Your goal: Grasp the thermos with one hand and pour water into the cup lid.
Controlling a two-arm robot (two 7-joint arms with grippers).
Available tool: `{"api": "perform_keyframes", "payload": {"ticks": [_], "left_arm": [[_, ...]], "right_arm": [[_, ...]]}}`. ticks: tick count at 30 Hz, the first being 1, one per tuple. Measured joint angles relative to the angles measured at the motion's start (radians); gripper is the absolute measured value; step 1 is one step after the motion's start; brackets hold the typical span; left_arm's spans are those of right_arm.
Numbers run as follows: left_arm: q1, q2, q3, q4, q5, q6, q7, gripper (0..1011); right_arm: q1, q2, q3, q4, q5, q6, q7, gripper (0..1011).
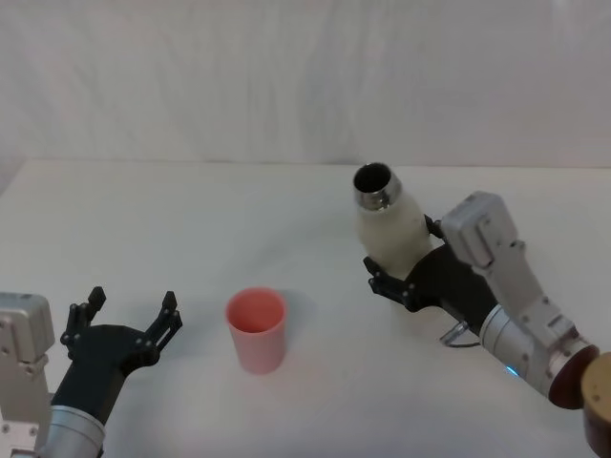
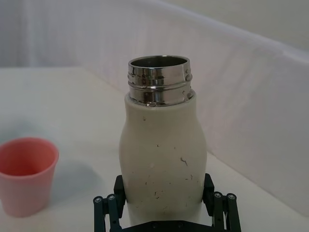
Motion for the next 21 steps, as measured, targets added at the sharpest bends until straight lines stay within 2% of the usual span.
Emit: {"api": "perform_keyframes", "payload": {"ticks": [8, 12, 15, 17, 21], "left_arm": [[0.000, 0.000, 0.000, 0.000, 0.000, 0.000, 0.000, 1001], [0.000, 0.000, 0.000, 0.000, 0.000, 0.000, 0.000, 1001], [0.000, 0.000, 0.000, 0.000, 0.000, 0.000, 0.000, 1001], [0.000, 0.000, 0.000, 0.000, 0.000, 0.000, 0.000, 1001], [0.000, 0.000, 0.000, 0.000, 0.000, 0.000, 0.000, 1001]], "right_arm": [[0.025, 0.018, -0.042, -0.003, -0.125, 0.023, -0.004, 957], [0.047, 0.025, -0.077, 0.005, -0.215, 0.040, -0.016, 957], [0.058, 0.027, -0.094, 0.009, -0.258, 0.049, -0.022, 957], [0.071, 0.027, -0.116, 0.016, -0.310, 0.058, -0.028, 957], [0.086, 0.023, -0.136, 0.025, -0.364, 0.067, -0.032, 957]]}}
